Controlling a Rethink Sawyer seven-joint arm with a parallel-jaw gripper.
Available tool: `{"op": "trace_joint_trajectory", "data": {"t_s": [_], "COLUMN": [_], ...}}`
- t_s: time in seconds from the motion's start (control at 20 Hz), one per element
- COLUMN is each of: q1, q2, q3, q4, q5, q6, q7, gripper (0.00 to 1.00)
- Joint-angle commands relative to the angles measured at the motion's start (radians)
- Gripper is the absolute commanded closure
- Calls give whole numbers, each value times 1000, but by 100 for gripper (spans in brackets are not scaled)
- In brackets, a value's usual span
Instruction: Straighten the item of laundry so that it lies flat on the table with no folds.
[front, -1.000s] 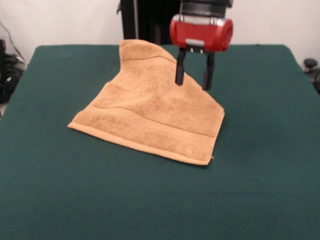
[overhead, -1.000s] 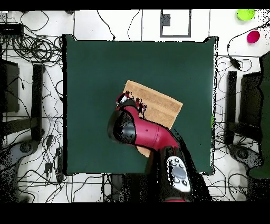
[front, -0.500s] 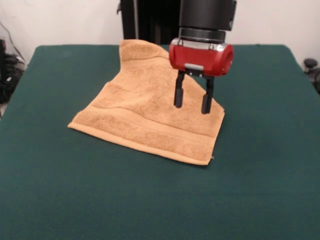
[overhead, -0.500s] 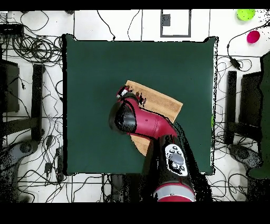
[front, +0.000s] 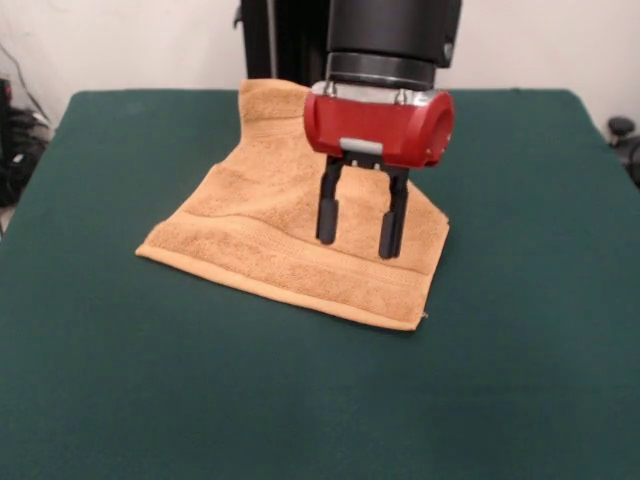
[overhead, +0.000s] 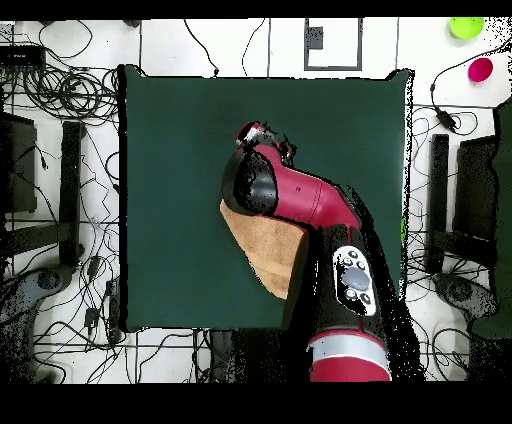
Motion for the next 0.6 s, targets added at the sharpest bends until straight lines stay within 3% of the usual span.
{"op": "trace_joint_trajectory", "data": {"t_s": [0.05,0.6], "q1": [6,18], "q2": [162,234], "q3": [123,195], "q4": [-185,-176], "q5": [44,62], "q6": [35,9], "q7": [82,141], "gripper": [0,0]}}
